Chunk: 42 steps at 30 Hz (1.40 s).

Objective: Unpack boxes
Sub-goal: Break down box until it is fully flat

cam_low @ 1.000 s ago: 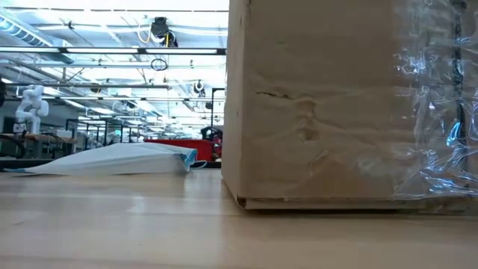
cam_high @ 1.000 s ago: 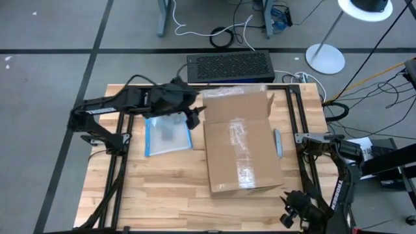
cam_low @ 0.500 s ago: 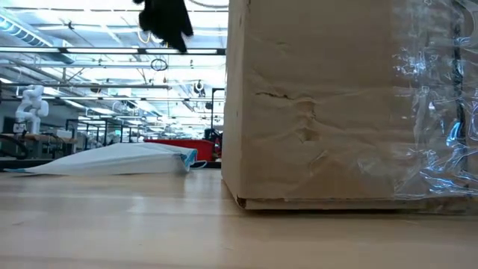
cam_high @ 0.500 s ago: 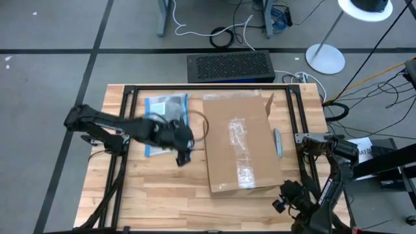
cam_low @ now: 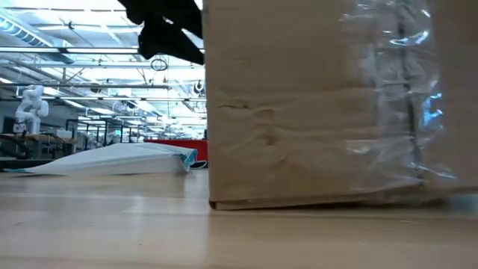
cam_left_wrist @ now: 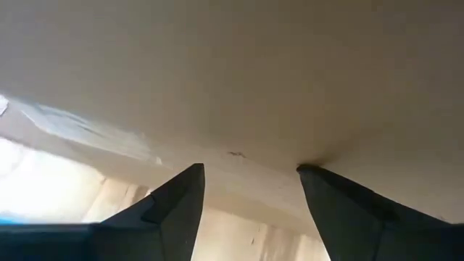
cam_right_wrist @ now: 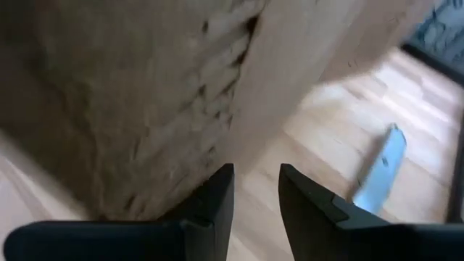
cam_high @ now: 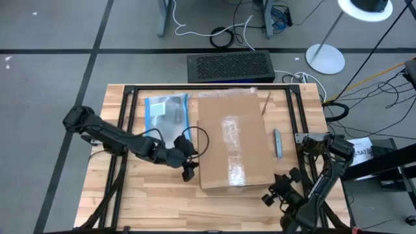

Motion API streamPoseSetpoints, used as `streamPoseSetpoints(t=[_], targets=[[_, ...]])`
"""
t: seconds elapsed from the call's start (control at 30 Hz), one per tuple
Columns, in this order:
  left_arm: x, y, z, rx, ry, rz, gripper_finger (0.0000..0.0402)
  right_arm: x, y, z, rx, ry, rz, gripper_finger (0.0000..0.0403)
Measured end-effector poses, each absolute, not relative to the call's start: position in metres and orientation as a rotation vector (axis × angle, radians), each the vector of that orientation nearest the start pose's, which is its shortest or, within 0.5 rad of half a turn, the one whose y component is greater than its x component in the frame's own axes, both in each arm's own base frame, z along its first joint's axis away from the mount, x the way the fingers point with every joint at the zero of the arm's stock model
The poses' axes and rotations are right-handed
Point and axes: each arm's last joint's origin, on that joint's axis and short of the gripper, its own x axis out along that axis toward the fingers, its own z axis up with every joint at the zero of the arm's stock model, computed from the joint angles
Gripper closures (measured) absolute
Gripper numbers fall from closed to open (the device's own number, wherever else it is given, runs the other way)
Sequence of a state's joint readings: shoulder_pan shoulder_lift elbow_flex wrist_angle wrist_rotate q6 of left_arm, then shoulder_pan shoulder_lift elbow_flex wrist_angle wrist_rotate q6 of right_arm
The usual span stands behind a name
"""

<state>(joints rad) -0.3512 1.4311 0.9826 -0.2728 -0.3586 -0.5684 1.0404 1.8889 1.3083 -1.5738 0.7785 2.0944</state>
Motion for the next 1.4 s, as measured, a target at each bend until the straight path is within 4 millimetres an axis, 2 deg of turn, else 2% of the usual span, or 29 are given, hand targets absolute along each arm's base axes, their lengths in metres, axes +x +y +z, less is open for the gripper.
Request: streamPoseSetpoints(t=[0.23, 0.57, 0.7, 0.83, 0.93, 1.03, 1.17, 1.3, 1.4], targets=[[0.276, -0.094, 0.243, -0.248, 0.724, 0.264, 0.0165, 0.185, 0.232, 0.195, 0.138, 0.651, -0.934, 0.0303], [0.252, -0.085, 0.261, -0.228, 0.723, 0.337, 0.0165, 0.201, 0.246, 0.187, 0.214, 0.701, -0.789, 0.0303], [0.238, -0.080, 0.275, -0.238, 0.696, 0.336, 0.0165, 0.189, 0.257, 0.196, 0.205, 0.829, -0.773, 0.0309], [0.216, -0.073, 0.289, -0.250, 0.696, 0.343, 0.0165, 0.165, 0.264, 0.218, 0.184, 0.894, -0.853, 0.0324], [0.201, -0.067, 0.306, -0.279, 0.617, 0.336, 0.0165, 0.149, 0.267, 0.222, 0.283, 0.901, -0.870, 0.0331], [0.194, -0.064, 0.332, -0.283, 0.421, 0.270, 0.0165, 0.140, 0.261, 0.222, 0.377, 0.884, -0.854, 0.0329], [0.197, -0.062, 0.360, -0.171, 0.197, 0.229, 0.0165, 0.134, 0.241, 0.213, 0.386, 0.828, -0.964, 0.0319], [0.210, -0.054, 0.383, -0.065, 0.115, 0.264, 0.0165, 0.144, 0.208, 0.204, 0.490, 0.831, -1.037, 0.0308], [0.224, -0.048, 0.387, -0.022, 0.138, 0.292, 0.0165, 0.150, 0.179, 0.196, 0.532, 0.798, -1.089, 0.0297]])
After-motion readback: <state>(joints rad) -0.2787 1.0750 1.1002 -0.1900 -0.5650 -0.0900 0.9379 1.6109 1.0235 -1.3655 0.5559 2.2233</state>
